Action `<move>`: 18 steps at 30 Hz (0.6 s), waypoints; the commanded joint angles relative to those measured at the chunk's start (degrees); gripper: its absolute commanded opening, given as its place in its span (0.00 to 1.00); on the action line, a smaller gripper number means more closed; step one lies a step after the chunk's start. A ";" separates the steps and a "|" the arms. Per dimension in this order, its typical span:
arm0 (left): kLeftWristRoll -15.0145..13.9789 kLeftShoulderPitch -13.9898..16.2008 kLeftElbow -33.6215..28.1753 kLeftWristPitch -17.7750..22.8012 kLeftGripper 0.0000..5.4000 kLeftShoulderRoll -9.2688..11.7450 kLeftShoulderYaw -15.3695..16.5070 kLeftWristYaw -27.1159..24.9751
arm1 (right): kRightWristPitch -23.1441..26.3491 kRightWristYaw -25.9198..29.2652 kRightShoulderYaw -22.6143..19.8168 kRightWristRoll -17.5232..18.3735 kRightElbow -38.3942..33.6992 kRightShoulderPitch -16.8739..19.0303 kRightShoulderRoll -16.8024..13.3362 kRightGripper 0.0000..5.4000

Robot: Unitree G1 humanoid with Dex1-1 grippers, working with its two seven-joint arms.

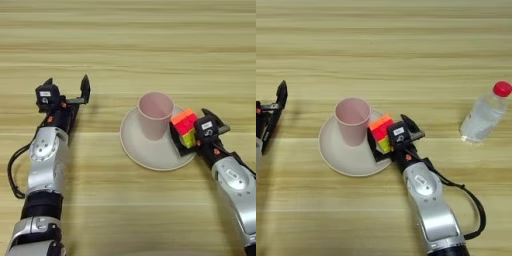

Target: Move the objects on the table

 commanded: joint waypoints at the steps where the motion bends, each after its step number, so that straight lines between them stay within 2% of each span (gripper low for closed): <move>1: 0.47 0.19 -0.18 0.04 1.00 -0.01 -0.03 0.32 | 1.52 1.09 0.00 -0.54 -3.04 1.90 -1.67 0.99; 5: 0.44 0.18 -0.04 -0.04 1.00 -0.10 0.01 0.38 | 2.51 2.44 -0.86 -0.38 -7.14 5.04 -3.73 0.99; 7: 0.44 0.19 -0.10 -0.04 1.00 -0.16 0.00 0.41 | 2.79 2.98 -2.11 0.84 -8.92 6.22 -4.17 0.99; 18: 0.53 -0.27 0.85 -0.17 1.00 0.11 0.62 0.75 | 4.66 9.42 -5.86 13.34 -18.06 8.81 -4.89 0.99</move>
